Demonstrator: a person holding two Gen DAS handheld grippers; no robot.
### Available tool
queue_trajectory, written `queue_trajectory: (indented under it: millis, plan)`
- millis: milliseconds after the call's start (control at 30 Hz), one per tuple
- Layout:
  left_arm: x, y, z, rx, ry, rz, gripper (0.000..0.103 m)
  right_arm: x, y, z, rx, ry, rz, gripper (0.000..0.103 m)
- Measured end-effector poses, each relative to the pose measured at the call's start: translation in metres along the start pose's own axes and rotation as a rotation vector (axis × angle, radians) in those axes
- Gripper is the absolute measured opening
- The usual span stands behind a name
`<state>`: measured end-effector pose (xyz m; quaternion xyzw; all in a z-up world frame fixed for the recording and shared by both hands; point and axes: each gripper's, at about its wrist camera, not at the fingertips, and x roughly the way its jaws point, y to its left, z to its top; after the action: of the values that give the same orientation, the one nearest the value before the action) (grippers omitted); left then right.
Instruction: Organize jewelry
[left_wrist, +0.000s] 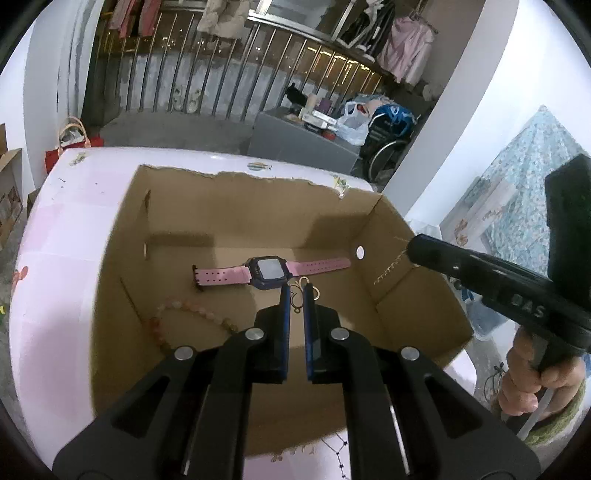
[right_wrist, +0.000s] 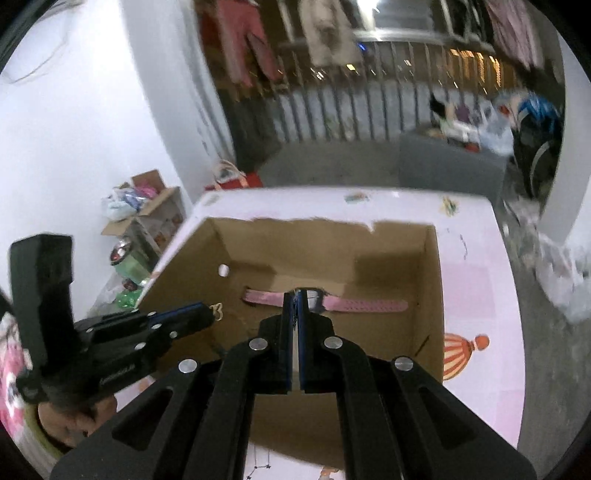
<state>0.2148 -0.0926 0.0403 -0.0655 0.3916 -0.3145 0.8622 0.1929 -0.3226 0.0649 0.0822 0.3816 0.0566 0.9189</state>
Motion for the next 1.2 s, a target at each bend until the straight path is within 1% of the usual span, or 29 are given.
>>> queue_trajectory:
  millis: [133,233,267,300,333,367,400,433,467,533,667,833,1033,1200]
  plan:
    - [0.014,-0.003,0.003,0.005,0.027,0.003,0.006,0.02,-0.009,0.0,0.026,0.051,-0.044,0.003]
    - [0.024,-0.004,0.005,0.019,0.052,0.015,0.006,0.029,-0.013,-0.001,0.049,0.088,-0.052,0.003]
    - [0.025,-0.006,0.004,0.022,0.056,0.023,0.006,0.031,-0.014,-0.002,0.057,0.098,-0.057,0.004]
    - [0.026,-0.006,0.003,0.026,0.059,0.033,0.008,0.033,-0.014,-0.002,0.059,0.104,-0.059,0.004]
    - [0.025,-0.007,0.005,0.026,0.058,0.036,0.014,0.033,-0.014,-0.003,0.06,0.107,-0.056,0.007]
    - [0.024,-0.006,0.004,0.027,0.052,0.04,0.018,0.032,-0.013,-0.004,0.06,0.105,-0.056,0.015]
    - [0.022,-0.006,0.004,0.03,0.045,0.047,0.026,0.029,-0.012,-0.005,0.057,0.099,-0.064,0.02]
    - [0.019,-0.006,0.004,0.034,0.033,0.06,0.031,0.026,-0.011,-0.005,0.052,0.089,-0.067,0.027]
    - [0.016,-0.006,0.003,0.036,0.025,0.068,0.032,0.025,-0.011,-0.005,0.05,0.081,-0.067,0.029]
    - [0.008,-0.007,0.002,0.037,0.01,0.082,0.042,0.018,-0.008,-0.006,0.041,0.066,-0.069,0.03]
    - [-0.009,-0.012,0.005,0.045,-0.038,0.111,0.047,-0.002,0.0,-0.006,0.02,0.013,-0.069,0.036]
    - [-0.04,-0.019,0.006,0.057,-0.111,0.126,0.052,-0.037,0.013,-0.009,-0.026,-0.069,-0.071,0.04]
    - [-0.076,-0.026,0.0,0.038,-0.176,0.109,0.055,-0.071,0.025,-0.022,-0.06,-0.128,-0.061,0.043]
    - [-0.099,-0.032,-0.01,0.032,-0.207,0.1,0.058,-0.091,0.036,-0.033,-0.084,-0.155,-0.055,0.043]
